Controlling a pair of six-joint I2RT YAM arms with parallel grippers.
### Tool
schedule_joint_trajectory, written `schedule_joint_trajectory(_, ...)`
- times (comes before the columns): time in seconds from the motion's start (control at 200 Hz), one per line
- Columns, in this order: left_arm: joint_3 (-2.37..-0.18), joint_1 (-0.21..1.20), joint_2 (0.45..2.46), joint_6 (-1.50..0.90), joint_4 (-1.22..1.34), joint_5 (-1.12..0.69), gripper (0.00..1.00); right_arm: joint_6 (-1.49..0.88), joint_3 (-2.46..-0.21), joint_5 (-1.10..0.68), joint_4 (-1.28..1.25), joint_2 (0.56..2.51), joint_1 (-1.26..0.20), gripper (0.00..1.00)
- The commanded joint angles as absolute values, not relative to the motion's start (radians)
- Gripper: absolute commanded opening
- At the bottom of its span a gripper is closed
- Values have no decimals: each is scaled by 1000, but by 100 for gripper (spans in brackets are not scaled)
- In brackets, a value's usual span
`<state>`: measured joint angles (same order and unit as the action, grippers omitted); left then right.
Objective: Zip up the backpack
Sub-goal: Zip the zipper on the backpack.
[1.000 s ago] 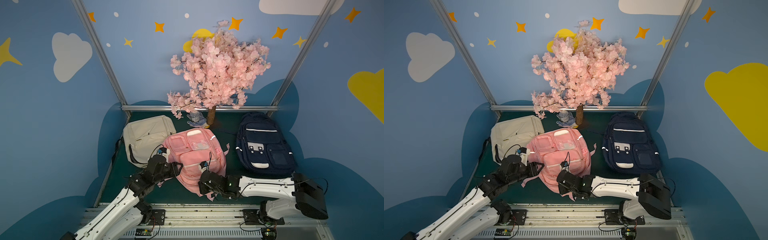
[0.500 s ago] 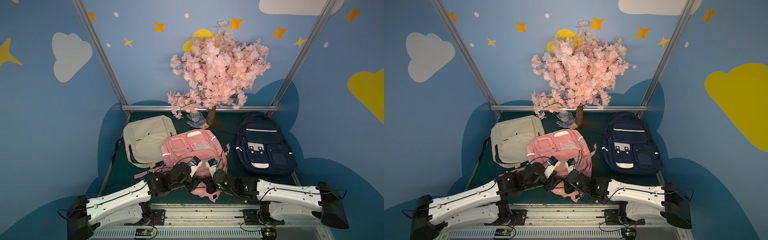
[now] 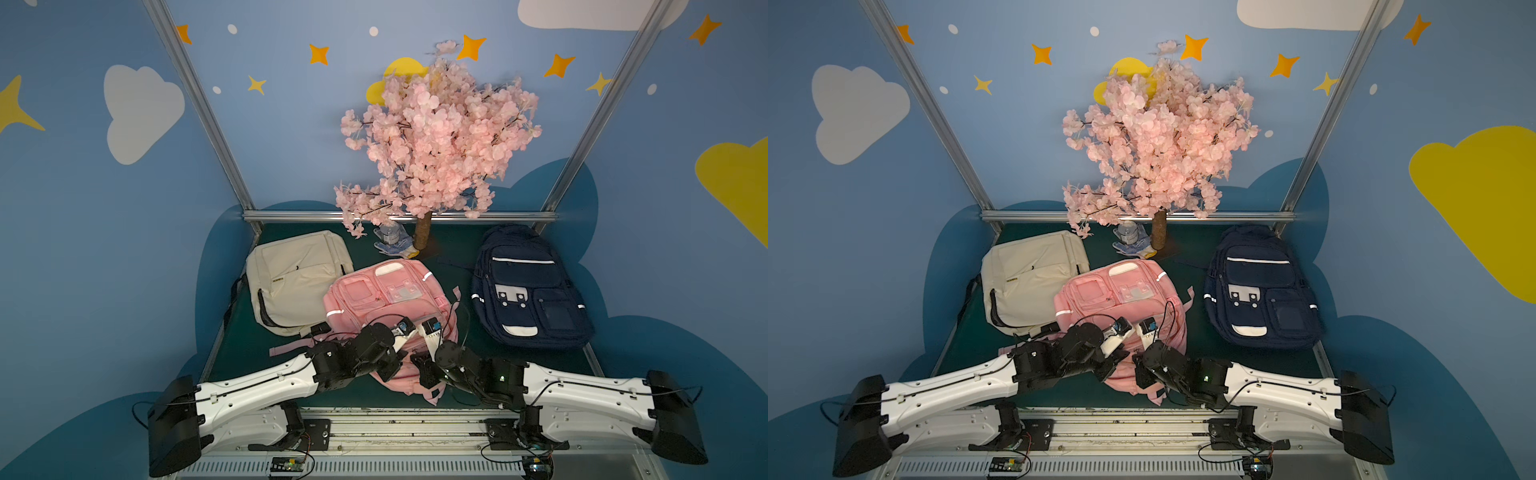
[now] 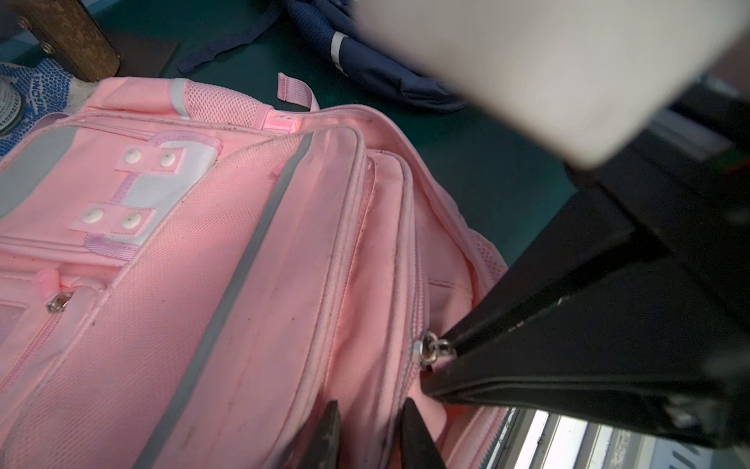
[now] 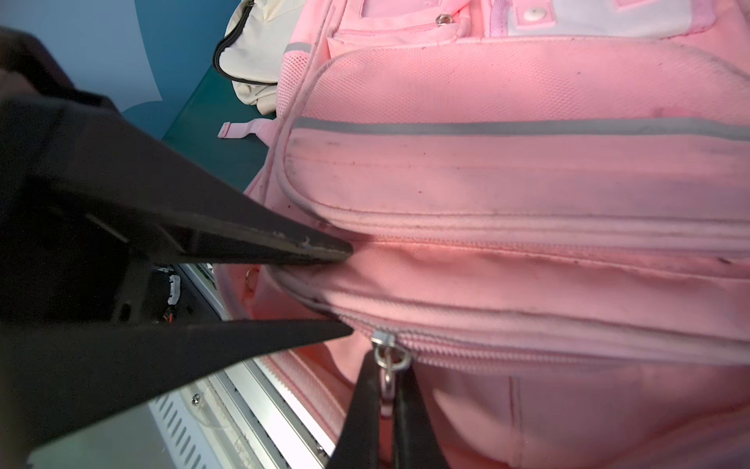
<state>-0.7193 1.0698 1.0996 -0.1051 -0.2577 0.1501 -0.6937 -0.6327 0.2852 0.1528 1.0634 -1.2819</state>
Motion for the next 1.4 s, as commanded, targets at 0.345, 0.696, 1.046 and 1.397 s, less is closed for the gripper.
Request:
schedule_joint_trajectory(0.345, -635, 1071, 1034, -104, -264, 212, 6, -754, -625, 311, 368, 923, -1122, 0)
schedule_joint_trajectory(0.696, -604, 1079, 1006, -107, -231, 160, 6, -714, -606, 132, 398, 895, -850, 0)
schedule_joint_trajectory(1.046, -814, 1095, 1083, -71, -235, 92, 47, -642, -640, 101, 321, 894, -935, 0)
schedule_joint_trajectory(1.397, -893, 1095, 1285, -19, -179, 66, 48, -548, -661, 155, 238, 847, -1047, 0)
